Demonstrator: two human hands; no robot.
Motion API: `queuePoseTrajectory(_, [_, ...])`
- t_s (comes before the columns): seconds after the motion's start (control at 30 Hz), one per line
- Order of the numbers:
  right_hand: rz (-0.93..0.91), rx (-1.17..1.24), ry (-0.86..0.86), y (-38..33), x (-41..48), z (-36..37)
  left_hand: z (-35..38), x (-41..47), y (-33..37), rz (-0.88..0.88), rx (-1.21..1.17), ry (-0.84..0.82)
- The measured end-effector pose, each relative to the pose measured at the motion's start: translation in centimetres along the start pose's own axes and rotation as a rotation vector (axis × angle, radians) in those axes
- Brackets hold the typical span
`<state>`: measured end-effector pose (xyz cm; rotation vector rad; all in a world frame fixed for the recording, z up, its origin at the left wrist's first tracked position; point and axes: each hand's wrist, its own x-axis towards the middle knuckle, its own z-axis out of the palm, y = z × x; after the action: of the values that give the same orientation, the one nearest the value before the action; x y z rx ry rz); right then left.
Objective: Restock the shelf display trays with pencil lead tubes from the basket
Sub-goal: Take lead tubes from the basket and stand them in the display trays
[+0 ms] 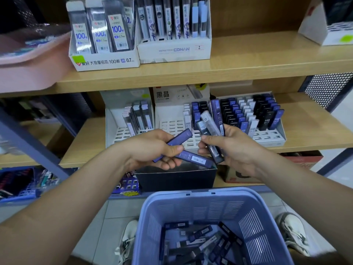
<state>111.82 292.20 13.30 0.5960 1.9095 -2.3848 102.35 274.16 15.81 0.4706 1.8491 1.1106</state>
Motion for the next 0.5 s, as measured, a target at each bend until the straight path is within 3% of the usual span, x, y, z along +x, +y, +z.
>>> queuePoseTrajectory(0.13, [0.024,0.017,-0.102,-0.3,-0.2,0.0,0.0,-0.3,-0.1,-0.043,0.096,-0.137])
queuePoseTrajectory(0.37, [-0.123,-0.402,-0.176,0.8,-0.3,0.4,0.8,0.0,-0.7,-0.032,0.277,-0.212])
queuePoseTrajectory(0.5, [-0.082,-0.480,-0.200,1.0,-0.2,0.5,0.9,0.1,-0.5,0.003,0.240,-0.105])
